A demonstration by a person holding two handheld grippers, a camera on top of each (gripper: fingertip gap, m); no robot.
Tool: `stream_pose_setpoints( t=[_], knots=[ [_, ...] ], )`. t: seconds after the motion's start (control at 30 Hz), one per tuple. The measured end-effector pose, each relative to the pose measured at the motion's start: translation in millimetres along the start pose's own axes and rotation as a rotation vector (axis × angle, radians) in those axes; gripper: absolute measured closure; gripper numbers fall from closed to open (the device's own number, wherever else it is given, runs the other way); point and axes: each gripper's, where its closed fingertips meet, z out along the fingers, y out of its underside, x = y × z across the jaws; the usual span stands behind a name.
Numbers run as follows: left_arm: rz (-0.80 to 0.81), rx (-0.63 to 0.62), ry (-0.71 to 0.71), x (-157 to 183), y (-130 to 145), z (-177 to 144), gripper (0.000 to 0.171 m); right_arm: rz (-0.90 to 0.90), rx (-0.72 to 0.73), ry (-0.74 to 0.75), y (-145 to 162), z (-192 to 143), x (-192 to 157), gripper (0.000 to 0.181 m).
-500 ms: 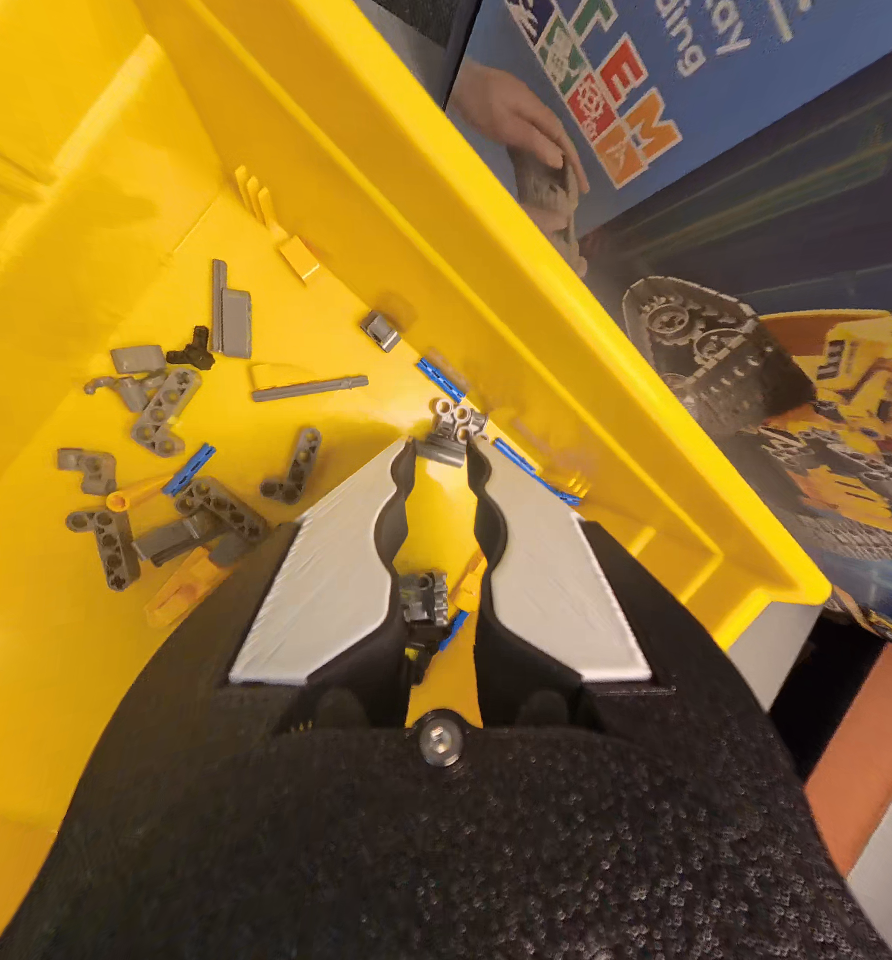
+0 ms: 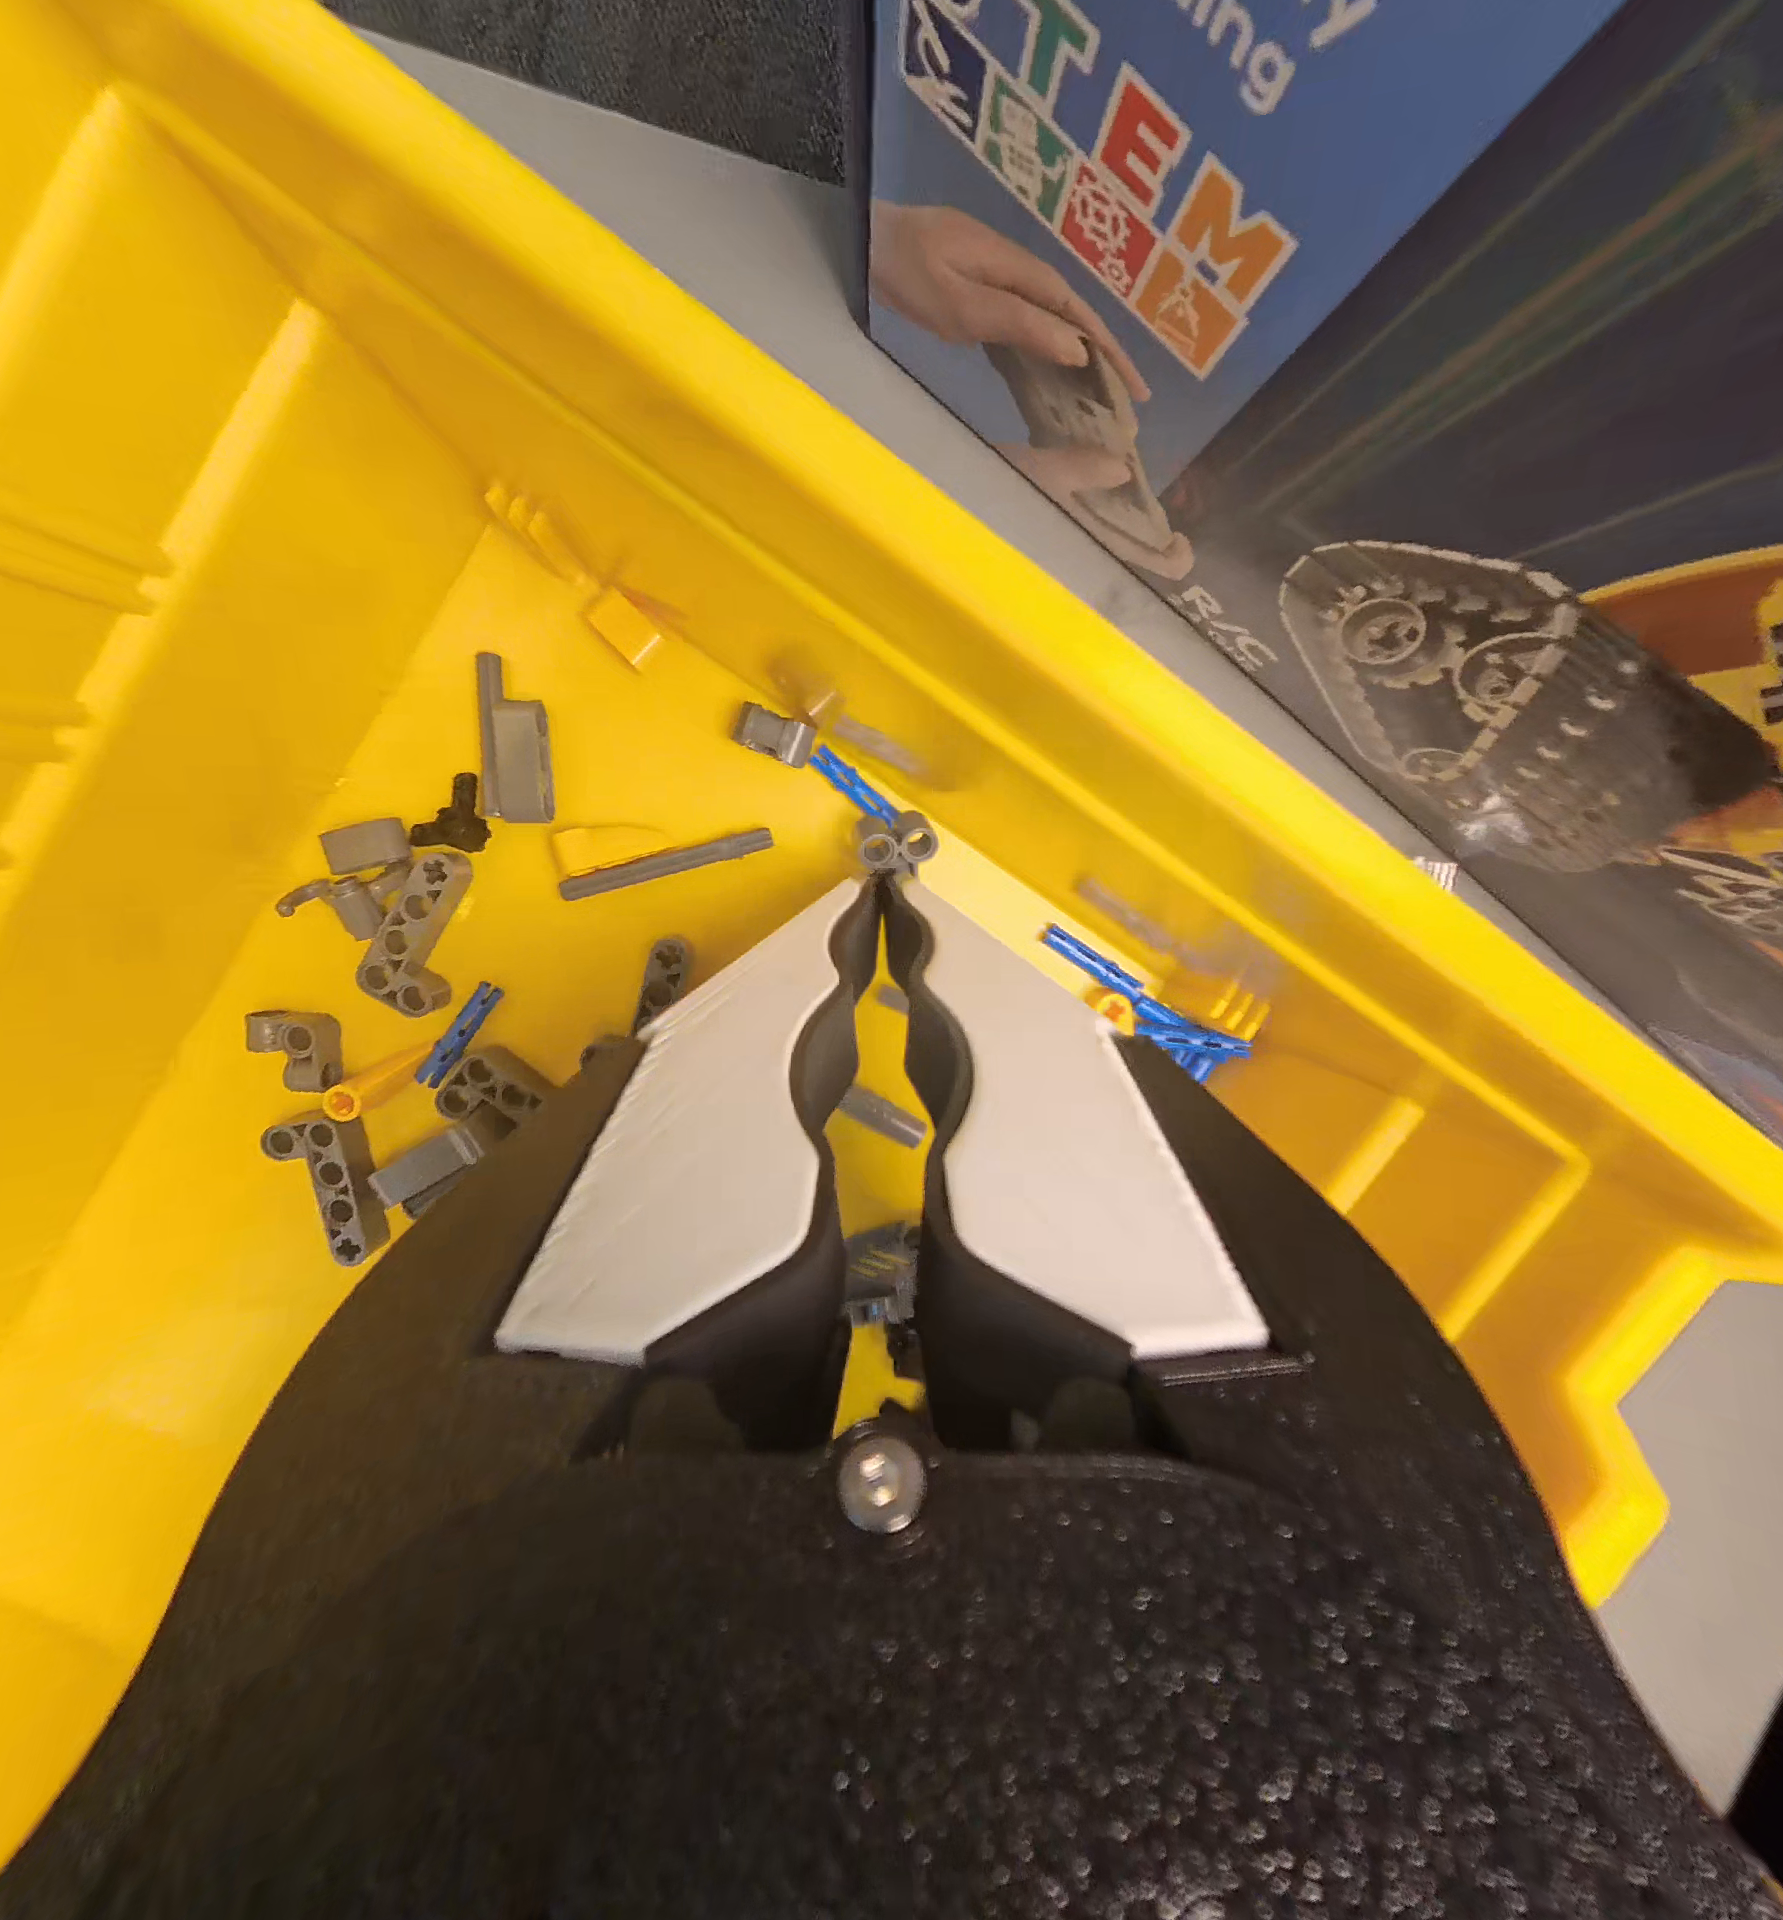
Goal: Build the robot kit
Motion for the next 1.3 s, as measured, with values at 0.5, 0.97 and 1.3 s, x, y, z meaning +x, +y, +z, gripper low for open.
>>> stream_pose_setpoints(
  t=[0.5, 0.97, 1.3],
  knots=[
    [0.009, 0.022, 0.01, 2.5, -3.3, -2.8, 0.12, -0.393, 0.209, -0.397, 35.0, -132.8, -116.4, 0.181],
    [0.071, 0.011, 0.017, 10.1, -1.8, -1.9, 0.12, -0.84, -0.025, -0.546, 273.7, -149.0, -274.2, 0.181],
    [0.11, 0.017, 0.007, 13.0, -2.4, -2.7, 0.119, -0.87, -0.03, -0.465, 285.9, -134.3, -272.9, 0.181]
  ],
)
